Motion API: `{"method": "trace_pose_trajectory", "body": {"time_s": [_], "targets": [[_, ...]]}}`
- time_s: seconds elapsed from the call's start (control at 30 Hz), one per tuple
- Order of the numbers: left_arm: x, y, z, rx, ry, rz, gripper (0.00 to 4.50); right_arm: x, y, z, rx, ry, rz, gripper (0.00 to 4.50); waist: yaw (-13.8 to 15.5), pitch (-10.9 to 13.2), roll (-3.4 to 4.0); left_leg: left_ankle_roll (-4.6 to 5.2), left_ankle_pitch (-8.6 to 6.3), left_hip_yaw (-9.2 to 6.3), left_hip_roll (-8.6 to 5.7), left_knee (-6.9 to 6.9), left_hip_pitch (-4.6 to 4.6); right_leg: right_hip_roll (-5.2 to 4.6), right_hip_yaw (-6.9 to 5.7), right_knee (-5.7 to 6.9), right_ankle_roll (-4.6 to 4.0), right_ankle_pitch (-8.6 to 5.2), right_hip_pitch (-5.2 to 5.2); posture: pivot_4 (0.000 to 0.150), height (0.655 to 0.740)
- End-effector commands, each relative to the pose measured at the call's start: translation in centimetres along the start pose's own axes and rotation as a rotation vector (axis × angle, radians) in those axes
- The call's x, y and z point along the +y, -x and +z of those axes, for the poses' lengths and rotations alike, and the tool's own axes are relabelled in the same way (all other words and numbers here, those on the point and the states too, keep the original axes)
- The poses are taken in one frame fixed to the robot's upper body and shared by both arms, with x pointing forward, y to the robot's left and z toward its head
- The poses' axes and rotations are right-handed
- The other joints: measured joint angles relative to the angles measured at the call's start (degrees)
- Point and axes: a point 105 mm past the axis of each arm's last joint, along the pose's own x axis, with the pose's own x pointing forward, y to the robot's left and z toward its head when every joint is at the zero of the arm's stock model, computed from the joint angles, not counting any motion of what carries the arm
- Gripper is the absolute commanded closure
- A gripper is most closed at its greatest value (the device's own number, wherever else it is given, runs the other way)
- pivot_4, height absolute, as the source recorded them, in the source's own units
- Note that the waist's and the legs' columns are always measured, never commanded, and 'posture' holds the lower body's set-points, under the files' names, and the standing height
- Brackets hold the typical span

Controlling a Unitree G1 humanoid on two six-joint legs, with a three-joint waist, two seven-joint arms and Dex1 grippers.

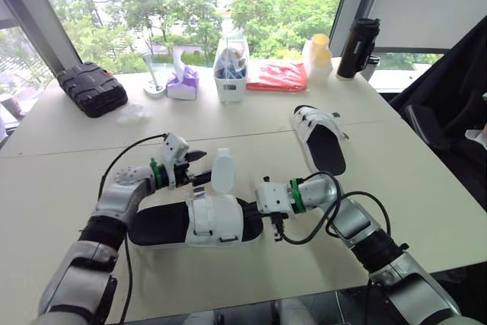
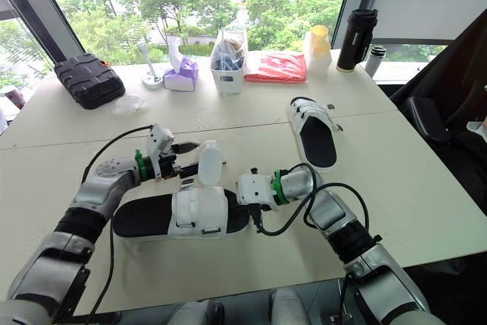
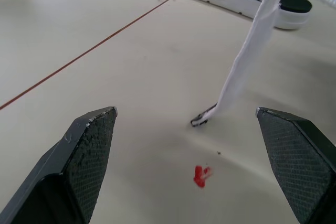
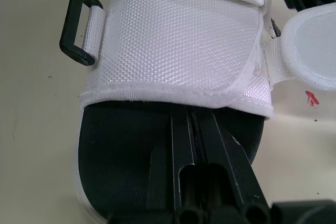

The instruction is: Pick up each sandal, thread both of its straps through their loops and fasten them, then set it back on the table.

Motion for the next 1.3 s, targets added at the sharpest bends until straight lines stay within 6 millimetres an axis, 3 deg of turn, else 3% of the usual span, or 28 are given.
{"method": "trace_pose_trajectory", "body": {"time_s": [0.03,0.23,0.33,0.57,0.7,1.0,1.17,1.3], "targets": [[0.6,0.1,1.0,-0.027,-0.060,-0.004,0.07,2.4,-1.0,-1.4,0.044,-0.051,0.091,4.50,-0.12,0.00,0.00,0.02,-0.01,-0.01,0.00,0.00,0.00,0.00,0.00,-0.01,0.00,0.00,0.00,0.150,0.7400],[2.1,1.3,1.3,-0.010,0.073,0.023,0.07,2.5,-1.0,-1.4,0.052,-0.051,0.088,4.50,-0.06,0.00,0.00,0.05,-0.03,-0.02,-0.01,0.03,-0.02,0.00,0.00,0.01,0.01,0.00,-0.01,0.150,0.7400],[3.0,3.3,3.1,-0.081,0.328,0.011,0.07,2.4,-0.9,-1.4,0.053,-0.051,0.085,4.50,-0.25,0.01,-0.01,0.07,-0.04,-0.04,-0.01,0.04,-0.02,0.00,-0.01,0.03,0.01,0.00,-0.01,0.150,0.7400],[1.7,5.5,5.5,-0.159,0.754,-0.133,0.07,2.4,-0.9,-1.5,0.056,-0.048,0.084,4.50,-0.24,0.00,-0.01,0.10,-0.05,-0.08,-0.02,0.12,0.00,0.01,-0.02,0.11,0.04,-0.02,0.00,0.150,0.7400],[0.4,5.2,6.0,-0.150,0.877,-0.199,0.07,2.3,-0.9,-1.6,0.057,-0.044,0.083,4.50,-0.25,0.00,-0.01,0.07,-0.04,-0.11,-0.02,0.14,0.01,0.01,-0.03,0.16,0.03,-0.02,0.00,0.150,0.7400],[-2.9,3.0,5.3,-0.027,0.974,-0.320,0.07,2.2,-0.8,-1.6,0.059,-0.040,0.083,4.50,-0.18,0.00,-0.02,-0.27,0.15,-0.11,-0.02,0.13,0.00,0.01,-0.02,0.14,0.03,-0.01,-0.01,0.150,0.7400],[-3.6,2.1,4.9,0.011,0.988,-0.345,0.07,2.2,-0.8,-1.6,0.060,-0.038,0.081,4.50,-0.15,0.00,-0.02,-0.29,0.16,-0.10,-0.02,0.13,0.00,0.00,-0.01,0.14,0.02,-0.01,-0.01,0.150,0.7400],[-3.6,0.2,5.8,-0.020,1.001,-0.371,0.07,2.2,-1.0,-1.5,0.061,-0.036,0.077,4.50,-0.11,-0.01,-0.04,-0.30,0.16,-0.11,-0.02,0.13,0.00,0.00,-0.02,0.14,0.02,-0.01,0.00,0.150,0.7400]]}}
